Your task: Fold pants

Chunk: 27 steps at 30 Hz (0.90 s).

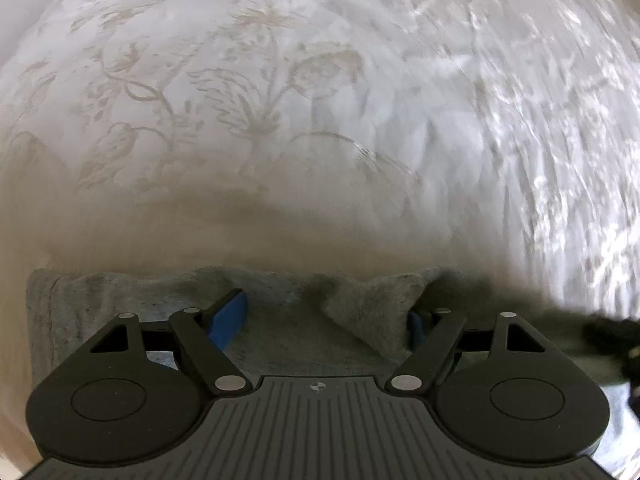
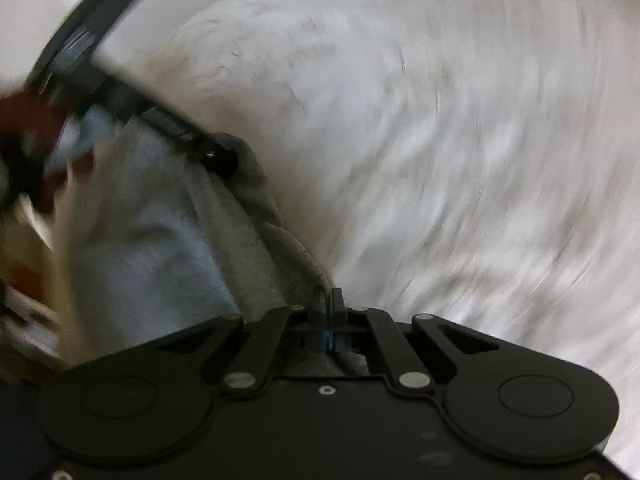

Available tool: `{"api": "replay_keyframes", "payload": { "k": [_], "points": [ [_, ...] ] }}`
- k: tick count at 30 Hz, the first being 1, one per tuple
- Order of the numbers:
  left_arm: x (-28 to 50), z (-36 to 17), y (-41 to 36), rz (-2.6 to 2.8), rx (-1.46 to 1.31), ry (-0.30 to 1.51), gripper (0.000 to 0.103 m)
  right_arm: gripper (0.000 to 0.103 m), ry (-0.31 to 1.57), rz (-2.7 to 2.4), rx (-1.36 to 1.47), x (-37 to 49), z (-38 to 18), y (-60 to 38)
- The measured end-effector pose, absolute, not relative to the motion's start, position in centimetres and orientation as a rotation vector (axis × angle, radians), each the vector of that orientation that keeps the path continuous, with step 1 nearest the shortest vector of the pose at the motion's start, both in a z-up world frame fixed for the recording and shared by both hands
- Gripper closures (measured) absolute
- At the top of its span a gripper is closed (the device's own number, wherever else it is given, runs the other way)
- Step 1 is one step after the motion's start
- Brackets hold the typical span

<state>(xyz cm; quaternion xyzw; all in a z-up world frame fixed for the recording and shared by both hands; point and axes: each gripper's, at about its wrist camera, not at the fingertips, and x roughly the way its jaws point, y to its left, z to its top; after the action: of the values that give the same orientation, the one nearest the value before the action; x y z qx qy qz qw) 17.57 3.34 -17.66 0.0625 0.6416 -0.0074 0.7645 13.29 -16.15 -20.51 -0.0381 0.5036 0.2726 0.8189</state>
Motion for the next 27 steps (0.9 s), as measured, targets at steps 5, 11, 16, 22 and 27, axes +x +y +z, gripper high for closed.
{"api": "replay_keyframes", "payload": {
  "k": [5,11,16,22,27],
  "points": [
    [18.1,-17.5,4.5,0.006,0.068,1.411,0.025,0.102,1.085,0.435,-0.015,13.6,-21.5,-17.4],
    [20.5,-17.3,4.8,-0.02,0.046,1.414,0.026,0.101,1.083,0.393,-0.011,14.1,-21.8,-17.6],
    [23.3,-16.9,3.5,-0.049,0.059,1.402,0.026,0.093,1.069,0.269,0.077,15.6,-20.5,-20.5],
    [27.3,-15.9,2.6,-0.06,0.088,1.354,0.026,0.093,0.957,0.209,0.157,13.6,-17.0,-23.0],
    [29.2,-14.1,1.8,-0.067,0.036,1.282,0.027,0.093,0.899,0.358,0.149,10.0,-14.4,-19.7]
  ]
}}
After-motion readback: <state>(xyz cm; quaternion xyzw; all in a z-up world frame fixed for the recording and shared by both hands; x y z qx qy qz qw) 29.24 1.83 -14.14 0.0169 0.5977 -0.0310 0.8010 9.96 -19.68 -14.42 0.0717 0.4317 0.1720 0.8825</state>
